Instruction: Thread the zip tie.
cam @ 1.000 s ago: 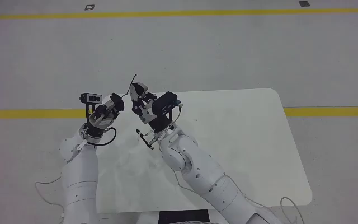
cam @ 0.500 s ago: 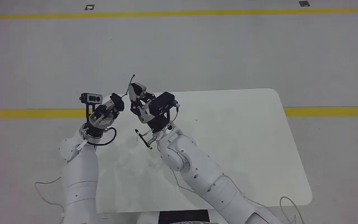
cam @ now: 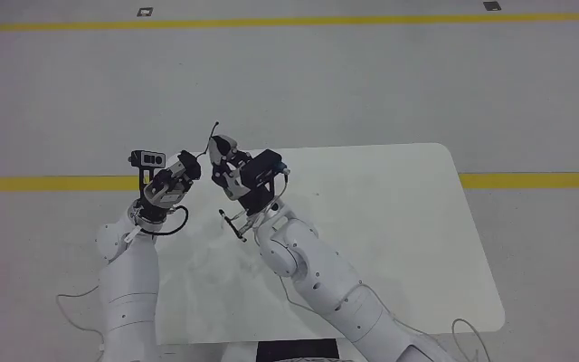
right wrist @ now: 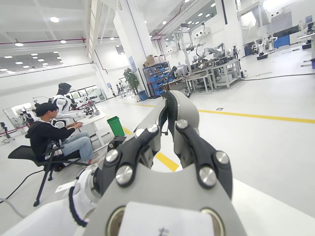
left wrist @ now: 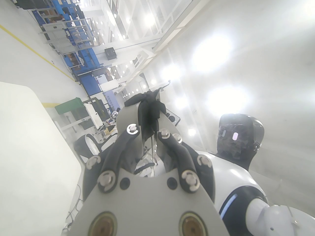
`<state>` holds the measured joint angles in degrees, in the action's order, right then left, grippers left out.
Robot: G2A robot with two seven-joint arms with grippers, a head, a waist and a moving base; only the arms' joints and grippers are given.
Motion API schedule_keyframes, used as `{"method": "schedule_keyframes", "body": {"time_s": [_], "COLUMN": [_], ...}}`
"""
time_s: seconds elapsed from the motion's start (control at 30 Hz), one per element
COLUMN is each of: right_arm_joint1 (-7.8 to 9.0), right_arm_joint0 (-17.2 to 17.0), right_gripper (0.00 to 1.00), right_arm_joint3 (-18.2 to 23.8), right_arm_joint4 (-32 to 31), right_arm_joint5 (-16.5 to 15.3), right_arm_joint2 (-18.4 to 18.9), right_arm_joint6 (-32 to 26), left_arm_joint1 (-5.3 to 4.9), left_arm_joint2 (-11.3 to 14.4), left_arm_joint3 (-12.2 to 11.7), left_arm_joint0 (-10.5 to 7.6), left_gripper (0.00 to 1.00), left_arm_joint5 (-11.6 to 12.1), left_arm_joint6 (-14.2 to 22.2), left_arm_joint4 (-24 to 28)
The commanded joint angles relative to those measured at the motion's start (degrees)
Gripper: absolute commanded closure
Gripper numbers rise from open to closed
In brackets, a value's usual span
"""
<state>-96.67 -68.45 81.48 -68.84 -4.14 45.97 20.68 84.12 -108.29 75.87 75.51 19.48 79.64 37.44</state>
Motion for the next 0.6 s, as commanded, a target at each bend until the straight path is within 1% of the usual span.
{"method": "schedule_keyframes", "body": {"time_s": [0.0,0.37,0.57], "right_arm_joint1": [-0.03,-0.32,-0.60], "right_arm_joint0": [0.02,-0.13,-0.59], "right_gripper": [1.00,1.00,1.00], "right_arm_joint3": [-0.07,-0.50,-0.48], "right_arm_joint4": [-0.04,1.38,5.48], "right_arm_joint5": [-0.07,-0.12,-0.93], "right_arm_joint2": [-0.01,0.07,0.72], "right_arm_joint6": [-0.25,-1.95,-1.69], "left_arm_joint1": [0.00,0.00,0.00], "left_arm_joint2": [0.00,0.00,0.00], "left_arm_joint3": [0.00,0.00,0.00], "left_arm_joint0": [0.00,0.00,0.00], "left_gripper": [1.00,1.00,1.00], "left_arm_joint5": [0.00,0.00,0.00], "left_arm_joint6": [0.00,0.00,0.00], "left_arm_joint4": [0.00,0.00,0.00]}}
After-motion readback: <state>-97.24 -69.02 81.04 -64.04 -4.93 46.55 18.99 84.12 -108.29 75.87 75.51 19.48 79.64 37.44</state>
